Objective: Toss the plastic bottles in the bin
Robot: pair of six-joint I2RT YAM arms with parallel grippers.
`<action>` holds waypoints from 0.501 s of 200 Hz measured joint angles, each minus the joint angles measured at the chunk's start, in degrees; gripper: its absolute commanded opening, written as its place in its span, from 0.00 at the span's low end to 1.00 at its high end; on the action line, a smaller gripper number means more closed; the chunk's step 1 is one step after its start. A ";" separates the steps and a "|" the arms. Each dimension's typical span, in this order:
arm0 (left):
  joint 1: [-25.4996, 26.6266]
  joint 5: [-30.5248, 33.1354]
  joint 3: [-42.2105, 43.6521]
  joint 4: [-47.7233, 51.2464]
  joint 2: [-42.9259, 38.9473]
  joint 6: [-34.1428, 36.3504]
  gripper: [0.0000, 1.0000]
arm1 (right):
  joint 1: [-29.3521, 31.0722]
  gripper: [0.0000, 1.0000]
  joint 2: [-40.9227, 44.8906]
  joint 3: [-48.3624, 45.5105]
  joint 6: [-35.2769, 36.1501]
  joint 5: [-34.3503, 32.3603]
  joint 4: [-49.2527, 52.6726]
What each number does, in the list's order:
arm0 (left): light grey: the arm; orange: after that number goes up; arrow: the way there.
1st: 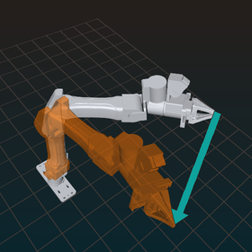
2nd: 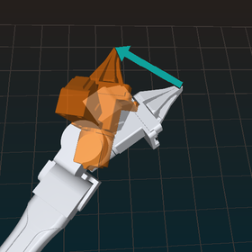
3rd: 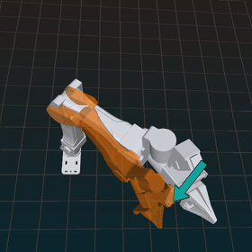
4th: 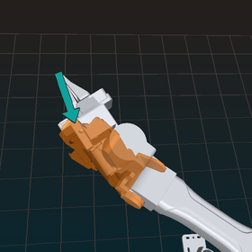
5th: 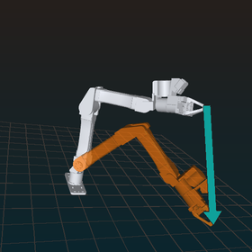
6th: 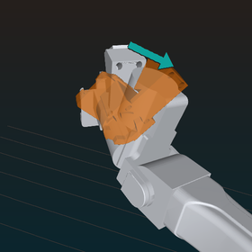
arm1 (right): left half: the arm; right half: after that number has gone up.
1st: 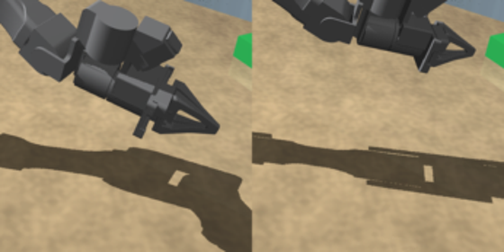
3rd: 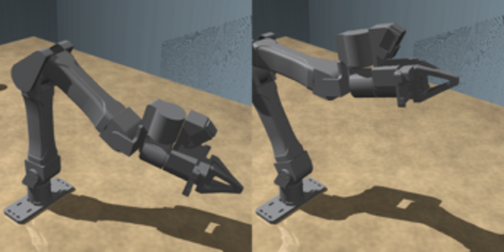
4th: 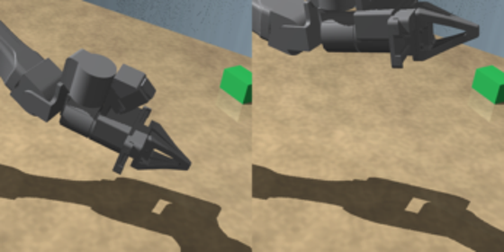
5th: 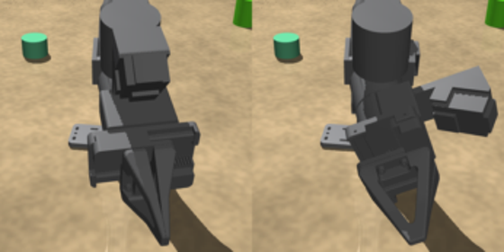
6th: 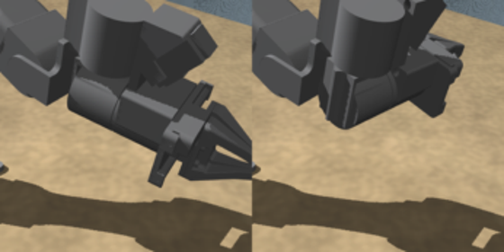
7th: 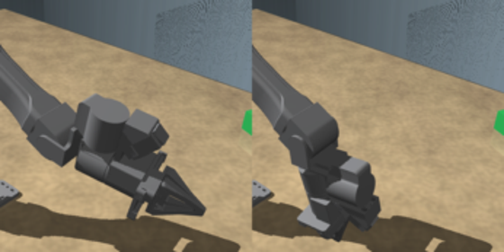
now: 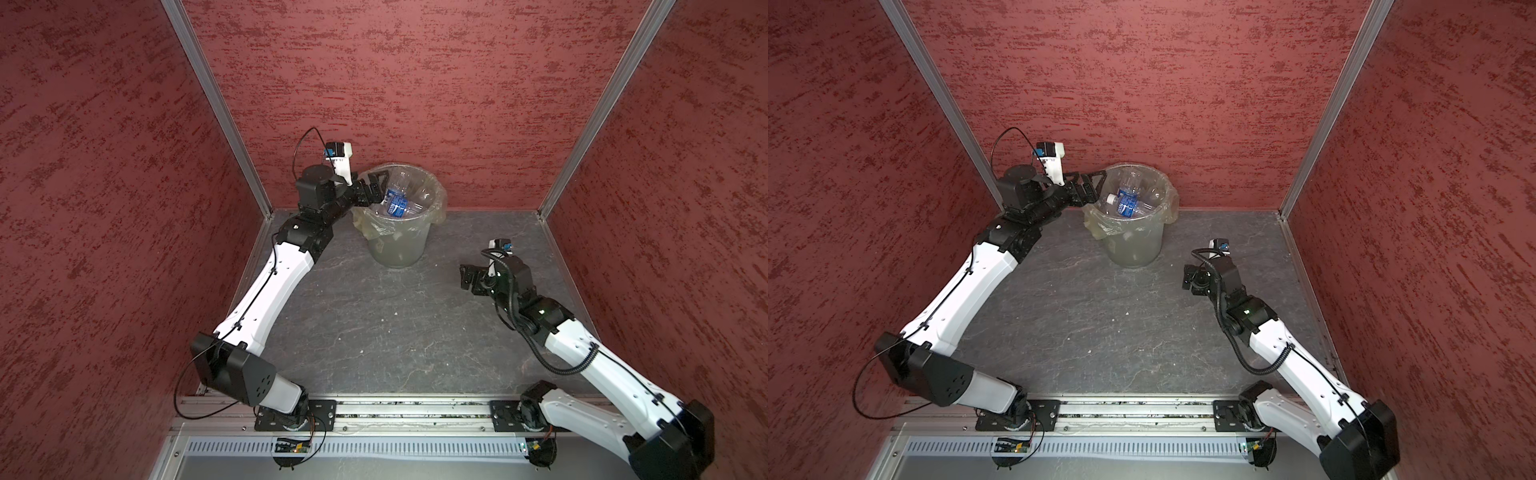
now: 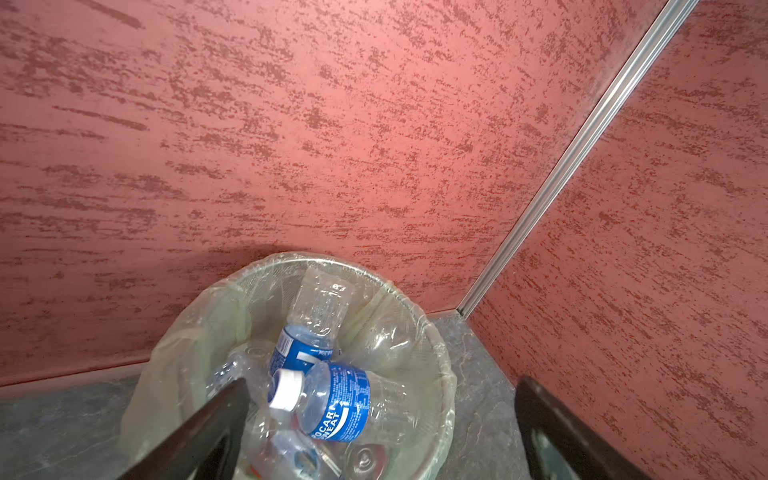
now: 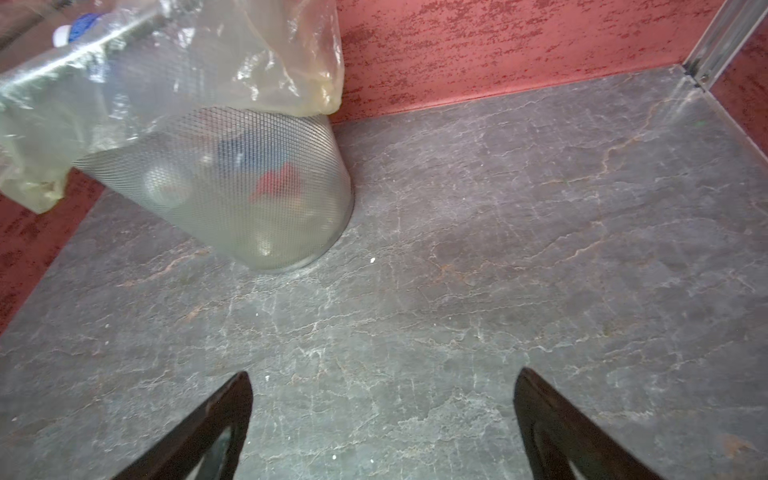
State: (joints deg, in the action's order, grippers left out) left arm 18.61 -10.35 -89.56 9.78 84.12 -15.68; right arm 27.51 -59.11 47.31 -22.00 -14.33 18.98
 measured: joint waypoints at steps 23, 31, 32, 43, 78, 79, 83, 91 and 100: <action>-2.14 -0.70 5.68 -0.39 -2.75 -0.42 0.99 | -2.05 0.99 -1.01 0.81 1.64 -0.48 -0.81; -2.95 -0.98 7.89 -0.35 -3.74 -0.52 1.00 | -2.82 0.99 -1.11 1.16 2.10 -0.72 -1.33; -3.06 -1.01 8.22 -0.31 -3.91 -0.52 0.99 | -2.89 0.99 -1.11 1.18 2.14 -0.74 -1.40; -4.00 -1.25 11.50 -0.39 -5.55 -0.59 1.00 | -4.26 0.99 -1.36 1.99 2.60 -1.03 -1.70; -6.12 -1.44 21.77 -1.01 -11.74 -1.01 0.99 | -10.21 0.99 -3.08 4.87 2.95 -1.33 -2.51; -6.14 -1.44 21.92 -1.01 -11.82 -1.03 0.99 | -10.38 0.99 -3.10 4.92 2.95 -1.33 -2.58; -6.25 -1.44 22.86 -1.09 -12.44 -1.05 1.00 | -10.93 0.99 -3.13 4.92 2.95 -1.33 -2.69; -6.47 -1.46 24.35 -1.11 -13.38 -1.16 0.99 | -11.91 0.99 -3.15 4.92 2.95 -1.31 -2.78; -6.47 -1.46 25.66 -1.14 -14.16 -1.27 1.00 | -13.05 0.99 -3.15 4.92 2.95 -1.22 -2.86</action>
State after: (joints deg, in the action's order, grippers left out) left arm 12.14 -11.81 -63.90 8.64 69.95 -16.95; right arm 14.46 -62.26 52.23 -19.05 -15.55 16.12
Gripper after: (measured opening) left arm 0.996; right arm 0.987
